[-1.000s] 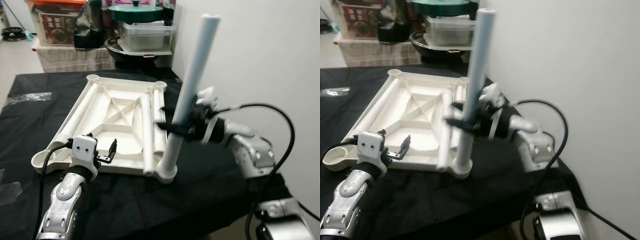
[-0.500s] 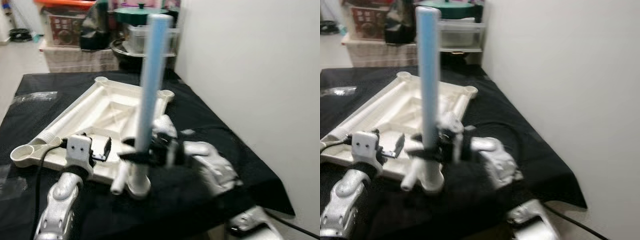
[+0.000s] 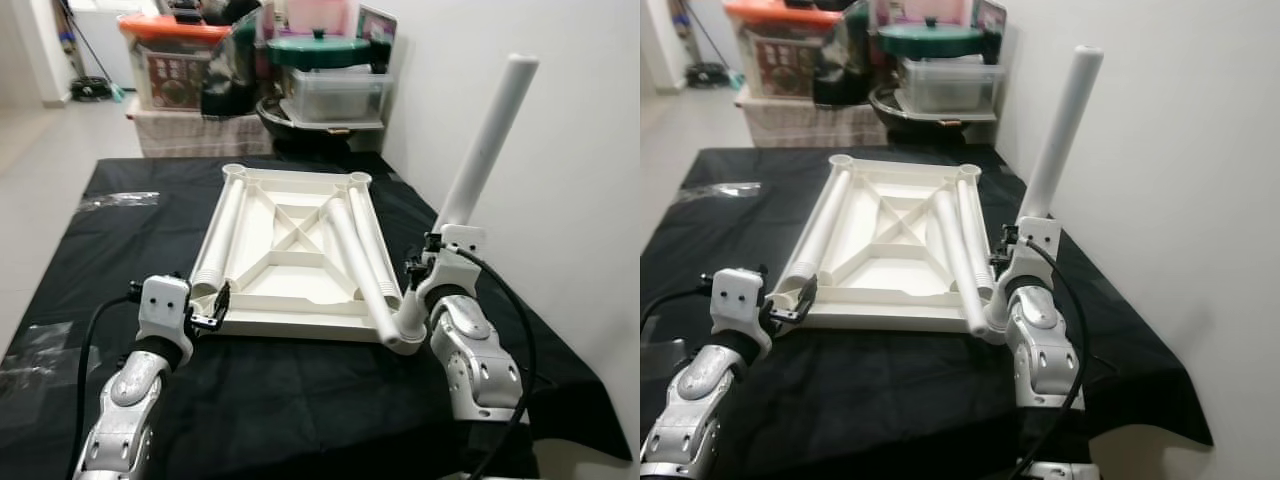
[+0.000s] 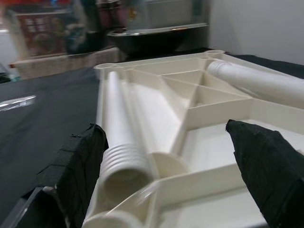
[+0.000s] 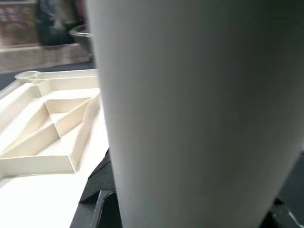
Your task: Building children table
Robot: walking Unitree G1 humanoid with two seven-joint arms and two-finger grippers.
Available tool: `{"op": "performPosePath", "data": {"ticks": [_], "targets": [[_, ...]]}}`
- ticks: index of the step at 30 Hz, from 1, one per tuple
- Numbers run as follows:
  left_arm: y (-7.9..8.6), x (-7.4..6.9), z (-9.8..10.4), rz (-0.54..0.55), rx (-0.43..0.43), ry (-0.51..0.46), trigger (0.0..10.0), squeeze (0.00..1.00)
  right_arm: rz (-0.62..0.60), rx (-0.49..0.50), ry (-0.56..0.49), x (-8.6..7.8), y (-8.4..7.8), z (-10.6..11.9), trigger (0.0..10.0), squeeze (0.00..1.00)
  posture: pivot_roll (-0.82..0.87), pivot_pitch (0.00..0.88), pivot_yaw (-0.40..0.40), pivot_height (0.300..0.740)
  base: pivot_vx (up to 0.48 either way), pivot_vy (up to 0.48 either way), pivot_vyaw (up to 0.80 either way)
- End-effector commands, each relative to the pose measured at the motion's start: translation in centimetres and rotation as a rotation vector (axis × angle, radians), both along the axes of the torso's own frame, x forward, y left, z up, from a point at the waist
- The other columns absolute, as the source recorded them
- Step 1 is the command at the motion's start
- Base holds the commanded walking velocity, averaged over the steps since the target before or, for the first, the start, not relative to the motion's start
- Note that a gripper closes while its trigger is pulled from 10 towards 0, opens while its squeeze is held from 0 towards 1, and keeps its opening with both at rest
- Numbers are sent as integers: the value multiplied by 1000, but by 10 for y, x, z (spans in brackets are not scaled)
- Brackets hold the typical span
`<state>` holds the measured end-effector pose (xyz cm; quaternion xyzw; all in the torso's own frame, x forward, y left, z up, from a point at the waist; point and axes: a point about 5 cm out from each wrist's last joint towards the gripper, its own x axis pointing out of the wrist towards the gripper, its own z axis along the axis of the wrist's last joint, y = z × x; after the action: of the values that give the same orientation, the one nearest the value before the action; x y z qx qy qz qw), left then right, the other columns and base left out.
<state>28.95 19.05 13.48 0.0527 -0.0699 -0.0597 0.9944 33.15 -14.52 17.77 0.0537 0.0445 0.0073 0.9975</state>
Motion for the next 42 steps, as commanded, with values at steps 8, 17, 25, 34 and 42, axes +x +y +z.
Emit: {"op": "performPosePath", "data": {"ticks": [8,17,25,34,42], "targets": [[1,0,-1,0,5,1,10000,0,496,114,-150,40,3,49,10000,0,54,0,-103,740,0,0,0],[3,-2,-2,12,10,-1,10000,0,1215,-128,-262,14,24,74,10000,0,81,0,-126,740,0,0,0],[4,-5,-3,26,10,0,10000,0,1554,-149,-233,-30,69,42,10000,0,96,0,-136,740,0,0,0],[5,-3,-3,16,15,6,10000,0,1464,-108,-182,-12,53,25,4667,0,74,0,-117,740,0,0,0],[0,-2,-4,6,9,10,10000,0,579,-262,15,42,19,-1,0,0,56,0,-110,740,0,0,0]]}}
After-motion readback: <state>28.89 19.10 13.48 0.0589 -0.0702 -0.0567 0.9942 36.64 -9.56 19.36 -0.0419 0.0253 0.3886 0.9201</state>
